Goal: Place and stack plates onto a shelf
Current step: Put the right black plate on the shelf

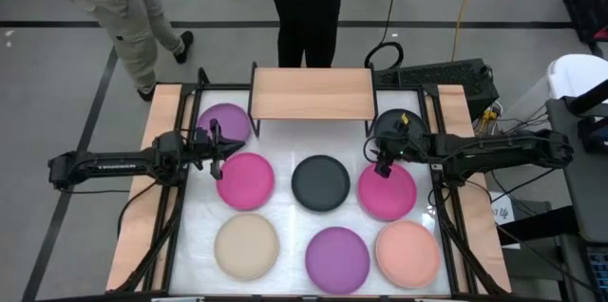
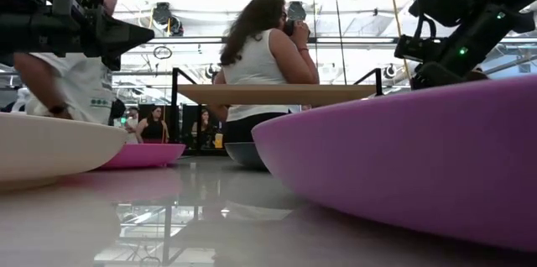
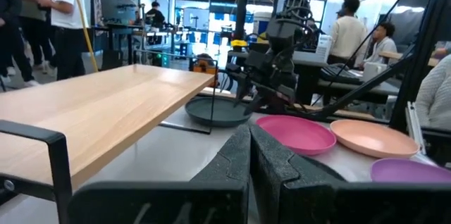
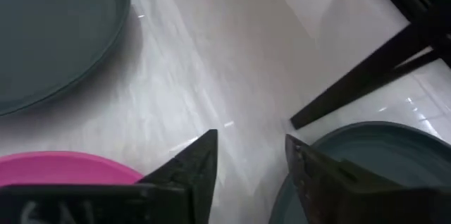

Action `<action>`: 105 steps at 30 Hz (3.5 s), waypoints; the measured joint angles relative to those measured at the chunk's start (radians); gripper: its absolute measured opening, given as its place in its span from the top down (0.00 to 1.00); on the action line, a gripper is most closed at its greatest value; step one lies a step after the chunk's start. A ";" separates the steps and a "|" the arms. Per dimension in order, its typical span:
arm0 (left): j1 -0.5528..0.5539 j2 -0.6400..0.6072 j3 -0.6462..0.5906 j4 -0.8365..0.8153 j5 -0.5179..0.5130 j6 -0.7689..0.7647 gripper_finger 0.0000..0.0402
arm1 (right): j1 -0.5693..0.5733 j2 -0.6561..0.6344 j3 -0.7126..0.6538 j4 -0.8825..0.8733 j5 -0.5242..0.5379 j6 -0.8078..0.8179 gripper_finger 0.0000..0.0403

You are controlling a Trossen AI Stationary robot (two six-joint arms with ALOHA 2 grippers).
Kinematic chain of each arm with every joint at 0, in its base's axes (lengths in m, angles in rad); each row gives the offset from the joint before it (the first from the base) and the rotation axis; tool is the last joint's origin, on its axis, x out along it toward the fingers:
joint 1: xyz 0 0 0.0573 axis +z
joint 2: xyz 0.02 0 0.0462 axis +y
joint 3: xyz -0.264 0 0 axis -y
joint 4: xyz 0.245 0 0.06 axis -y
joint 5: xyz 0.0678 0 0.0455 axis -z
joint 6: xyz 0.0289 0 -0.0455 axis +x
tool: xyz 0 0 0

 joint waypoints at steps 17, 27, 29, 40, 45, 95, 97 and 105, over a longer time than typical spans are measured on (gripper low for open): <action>0.000 0.000 0.000 0.000 -0.009 0.022 0.99 | -0.056 0.000 0.000 -0.069 -0.007 0.026 0.61; 0.000 0.000 0.000 0.000 -0.010 0.026 0.99 | -0.103 0.000 0.000 -0.063 -0.110 0.027 0.61; 0.000 0.000 0.000 0.000 -0.010 0.033 0.99 | -0.104 0.000 0.000 -0.063 -0.111 0.027 0.61; 0.000 0.000 0.000 0.000 -0.011 0.074 0.99 | -0.104 0.000 0.000 -0.062 -0.111 0.035 0.61; 0.000 0.000 0.000 0.000 -0.011 0.080 0.99 | -0.104 0.000 0.000 -0.062 -0.110 0.044 0.61; 0.001 0.000 0.000 0.234 0.036 0.058 0.99 | -0.129 0.194 0.002 -0.154 -0.053 0.131 0.95; 0.001 0.000 0.000 0.223 0.036 0.058 0.99 | -0.129 0.172 0.001 -0.161 -0.045 0.126 0.97; 0.001 0.000 0.000 0.198 0.036 0.054 0.99 | -0.129 0.018 0.005 -0.198 0.024 0.119 0.99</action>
